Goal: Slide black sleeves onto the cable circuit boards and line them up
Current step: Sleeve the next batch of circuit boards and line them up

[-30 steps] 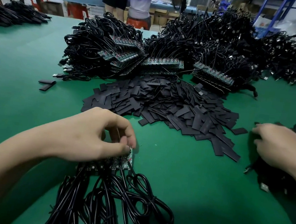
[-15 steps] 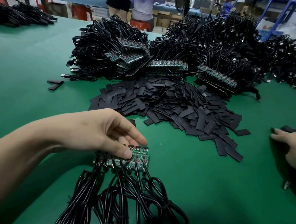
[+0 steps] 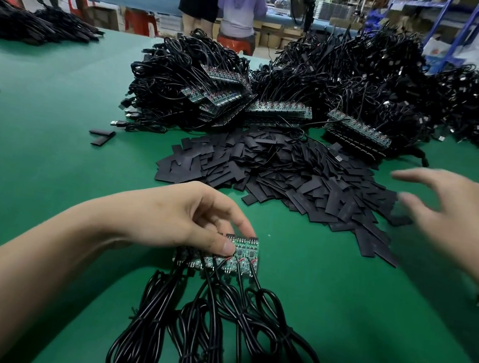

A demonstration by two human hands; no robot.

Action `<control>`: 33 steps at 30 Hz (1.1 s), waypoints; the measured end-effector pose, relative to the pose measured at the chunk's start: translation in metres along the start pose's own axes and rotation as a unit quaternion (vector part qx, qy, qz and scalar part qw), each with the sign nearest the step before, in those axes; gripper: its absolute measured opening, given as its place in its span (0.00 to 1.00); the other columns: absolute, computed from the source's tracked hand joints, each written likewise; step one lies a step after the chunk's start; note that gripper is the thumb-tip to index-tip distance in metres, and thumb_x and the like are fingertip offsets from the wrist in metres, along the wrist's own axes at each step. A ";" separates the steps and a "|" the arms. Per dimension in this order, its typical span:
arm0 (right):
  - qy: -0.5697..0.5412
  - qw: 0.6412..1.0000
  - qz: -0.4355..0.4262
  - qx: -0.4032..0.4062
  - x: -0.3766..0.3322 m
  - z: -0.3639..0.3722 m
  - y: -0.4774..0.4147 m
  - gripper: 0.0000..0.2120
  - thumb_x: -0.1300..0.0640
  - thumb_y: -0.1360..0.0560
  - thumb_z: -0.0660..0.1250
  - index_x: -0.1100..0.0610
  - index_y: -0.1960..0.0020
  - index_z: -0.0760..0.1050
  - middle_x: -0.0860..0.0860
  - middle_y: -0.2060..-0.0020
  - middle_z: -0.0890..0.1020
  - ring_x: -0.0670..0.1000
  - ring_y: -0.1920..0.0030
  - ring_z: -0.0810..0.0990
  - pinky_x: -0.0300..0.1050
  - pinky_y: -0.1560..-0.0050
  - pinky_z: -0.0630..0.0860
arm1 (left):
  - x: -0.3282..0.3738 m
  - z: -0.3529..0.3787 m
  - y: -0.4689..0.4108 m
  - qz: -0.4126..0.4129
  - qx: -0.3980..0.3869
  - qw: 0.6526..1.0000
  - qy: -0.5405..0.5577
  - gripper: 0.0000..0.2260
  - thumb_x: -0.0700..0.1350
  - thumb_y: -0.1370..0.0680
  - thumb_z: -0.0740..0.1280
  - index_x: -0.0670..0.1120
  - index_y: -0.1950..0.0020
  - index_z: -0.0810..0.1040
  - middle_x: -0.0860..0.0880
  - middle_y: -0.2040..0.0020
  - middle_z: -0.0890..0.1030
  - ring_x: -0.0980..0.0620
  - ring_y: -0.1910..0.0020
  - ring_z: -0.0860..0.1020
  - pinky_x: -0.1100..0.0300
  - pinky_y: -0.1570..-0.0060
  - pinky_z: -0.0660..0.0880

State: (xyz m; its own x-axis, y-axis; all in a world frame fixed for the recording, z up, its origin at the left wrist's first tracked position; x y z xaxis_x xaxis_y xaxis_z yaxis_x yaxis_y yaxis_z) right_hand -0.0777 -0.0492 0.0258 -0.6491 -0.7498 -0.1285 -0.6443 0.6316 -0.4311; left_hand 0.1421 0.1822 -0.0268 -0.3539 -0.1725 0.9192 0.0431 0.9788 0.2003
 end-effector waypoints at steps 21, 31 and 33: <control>-0.530 0.811 -0.025 -0.247 -0.168 0.055 0.065 0.19 0.46 0.16 0.62 0.53 0.64 0.72 0.45 0.71 0.76 0.46 0.69 0.71 0.48 0.64 0.68 | 0.009 0.001 -0.007 0.107 0.034 0.993 0.042 0.06 0.40 0.25 0.71 0.50 0.57 0.86 0.55 0.63 0.82 0.61 0.65 0.76 0.71 0.61 0.72; -0.644 0.730 0.060 -0.222 -0.147 0.053 0.056 0.22 0.41 0.22 0.63 0.59 0.56 0.79 0.56 0.62 0.87 0.47 0.68 0.83 0.38 0.67 0.79 | 0.006 -0.028 0.004 0.057 0.109 0.986 -0.109 0.20 0.60 0.25 0.71 0.45 0.65 0.81 0.50 0.71 0.73 0.52 0.71 0.68 0.59 0.68 0.65; -0.651 0.718 0.095 -0.227 -0.143 0.059 0.057 0.22 0.40 0.23 0.62 0.59 0.49 0.80 0.56 0.59 0.88 0.48 0.63 0.86 0.37 0.64 0.81 | 0.007 -0.041 0.004 0.066 0.227 0.935 -0.264 0.19 0.64 0.24 0.69 0.50 0.63 0.84 0.56 0.69 0.79 0.55 0.71 0.74 0.59 0.67 0.71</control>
State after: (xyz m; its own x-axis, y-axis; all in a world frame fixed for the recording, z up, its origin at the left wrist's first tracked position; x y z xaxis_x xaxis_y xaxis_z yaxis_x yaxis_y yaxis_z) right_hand 0.0025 0.0829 -0.0335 -0.0058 -0.0036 -1.0000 -0.8516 0.5242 0.0031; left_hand 0.1784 0.1804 -0.0059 -0.7903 -0.0859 0.6066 -0.2400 0.9544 -0.1775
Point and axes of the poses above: each hand's wrist, its own y-axis away from the middle knuckle, its own z-axis out of the palm, x = y × z, the point moved 7 cm from there along -y, towards the middle knuckle
